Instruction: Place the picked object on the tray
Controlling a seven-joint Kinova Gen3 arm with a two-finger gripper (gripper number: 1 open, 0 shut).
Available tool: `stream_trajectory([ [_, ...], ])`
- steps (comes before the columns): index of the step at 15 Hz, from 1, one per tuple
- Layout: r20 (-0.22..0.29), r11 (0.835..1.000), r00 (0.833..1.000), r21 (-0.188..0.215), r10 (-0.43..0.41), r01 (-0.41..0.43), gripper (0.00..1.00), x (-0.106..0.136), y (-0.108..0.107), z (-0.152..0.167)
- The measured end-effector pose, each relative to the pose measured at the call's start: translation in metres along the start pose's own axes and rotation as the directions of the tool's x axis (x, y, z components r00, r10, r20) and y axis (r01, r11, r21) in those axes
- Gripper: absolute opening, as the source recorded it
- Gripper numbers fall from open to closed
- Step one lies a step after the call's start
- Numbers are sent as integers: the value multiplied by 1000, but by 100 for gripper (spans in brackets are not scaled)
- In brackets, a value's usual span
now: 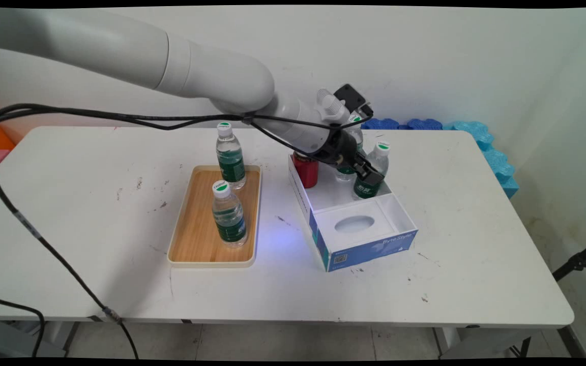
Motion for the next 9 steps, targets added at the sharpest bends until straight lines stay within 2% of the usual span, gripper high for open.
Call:
stream_trajectory([
  [5, -14, 1000, 1000, -5, 24, -24, 0, -6, 2, -7],
  [9, -44, 1000, 999, -4, 24, -24, 0, -2, 4, -42],
])
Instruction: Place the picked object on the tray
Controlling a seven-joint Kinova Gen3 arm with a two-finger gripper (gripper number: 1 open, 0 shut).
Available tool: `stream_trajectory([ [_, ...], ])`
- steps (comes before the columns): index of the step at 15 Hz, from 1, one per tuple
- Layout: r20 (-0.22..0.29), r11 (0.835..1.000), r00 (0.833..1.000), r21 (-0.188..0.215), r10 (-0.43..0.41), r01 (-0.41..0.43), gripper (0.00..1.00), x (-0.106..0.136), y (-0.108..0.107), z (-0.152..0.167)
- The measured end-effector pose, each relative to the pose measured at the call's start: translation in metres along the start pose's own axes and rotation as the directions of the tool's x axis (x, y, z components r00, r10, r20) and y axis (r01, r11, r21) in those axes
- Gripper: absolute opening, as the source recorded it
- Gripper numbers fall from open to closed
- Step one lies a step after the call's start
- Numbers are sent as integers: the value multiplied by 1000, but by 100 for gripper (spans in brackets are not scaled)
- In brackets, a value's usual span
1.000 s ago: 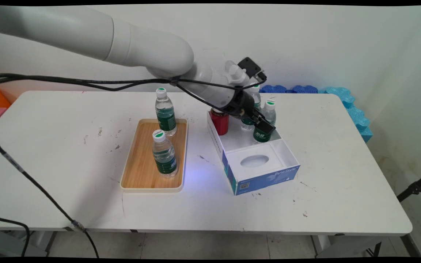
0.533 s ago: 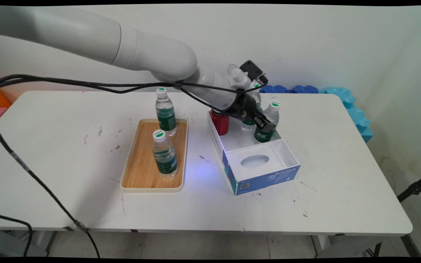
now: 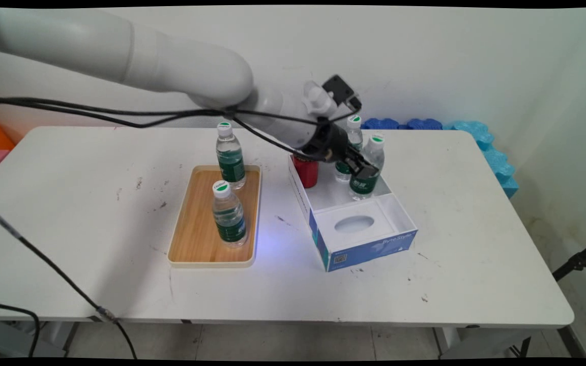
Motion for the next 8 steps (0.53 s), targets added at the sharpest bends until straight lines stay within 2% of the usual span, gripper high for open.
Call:
stream_trajectory([
  [3, -20, 1000, 1000, -2, -10, 9, 0, 12, 2, -38],
  [8, -34, 1000, 999, -11, -10, 9, 0, 32, -7, -124],
])
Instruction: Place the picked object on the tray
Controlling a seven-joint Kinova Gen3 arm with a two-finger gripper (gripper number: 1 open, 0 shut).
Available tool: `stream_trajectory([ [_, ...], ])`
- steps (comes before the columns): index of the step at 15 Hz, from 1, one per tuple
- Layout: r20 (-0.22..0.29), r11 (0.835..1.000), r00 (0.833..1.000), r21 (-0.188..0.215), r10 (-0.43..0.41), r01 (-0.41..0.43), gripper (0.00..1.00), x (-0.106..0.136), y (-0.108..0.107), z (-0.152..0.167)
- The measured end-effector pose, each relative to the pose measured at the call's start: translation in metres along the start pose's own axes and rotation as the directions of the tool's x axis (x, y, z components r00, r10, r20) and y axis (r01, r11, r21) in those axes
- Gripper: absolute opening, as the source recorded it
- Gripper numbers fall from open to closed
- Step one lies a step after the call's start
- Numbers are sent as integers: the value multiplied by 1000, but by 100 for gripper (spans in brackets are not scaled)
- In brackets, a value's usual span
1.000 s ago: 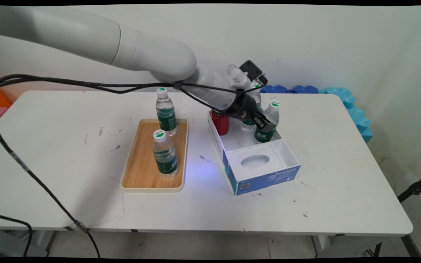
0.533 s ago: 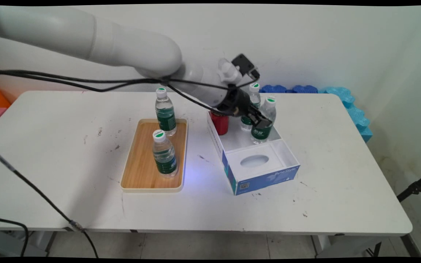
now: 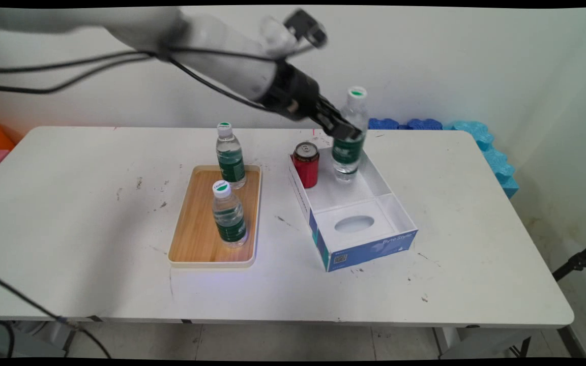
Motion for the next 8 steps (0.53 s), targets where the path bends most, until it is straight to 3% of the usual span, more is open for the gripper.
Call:
stream_trajectory([
  [4, 32, 1000, 999, 2, 16, -16, 0, -4, -25, -65],
  [8, 93, 999, 995, -14, 33, -32, 0, -34, -56, -108],
])
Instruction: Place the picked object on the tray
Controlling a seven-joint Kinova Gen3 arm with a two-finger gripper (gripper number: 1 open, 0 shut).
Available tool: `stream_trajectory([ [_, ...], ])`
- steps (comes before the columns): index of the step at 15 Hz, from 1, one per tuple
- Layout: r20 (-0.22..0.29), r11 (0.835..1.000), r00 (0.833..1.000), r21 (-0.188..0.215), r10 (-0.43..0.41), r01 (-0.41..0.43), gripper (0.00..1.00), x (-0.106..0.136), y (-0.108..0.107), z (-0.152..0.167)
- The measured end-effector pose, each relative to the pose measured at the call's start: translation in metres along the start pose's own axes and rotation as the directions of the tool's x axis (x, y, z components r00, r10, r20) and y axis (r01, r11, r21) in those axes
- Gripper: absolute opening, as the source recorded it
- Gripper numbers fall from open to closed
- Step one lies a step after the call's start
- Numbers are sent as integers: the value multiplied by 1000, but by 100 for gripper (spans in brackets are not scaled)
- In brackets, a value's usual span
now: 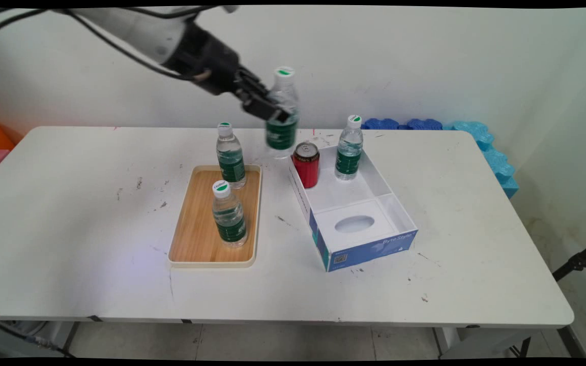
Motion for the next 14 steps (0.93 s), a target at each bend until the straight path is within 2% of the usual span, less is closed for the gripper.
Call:
stream_trajectory([
  [6, 72, 997, 996, -65, 55, -51, 0, -62, -28, -22],
  [9, 88, 991, 991, -103, 99, -90, 0, -88, -37, -20],
  [14, 88, 978, 982, -146, 164, -150, 0, -116, -48, -10],
])
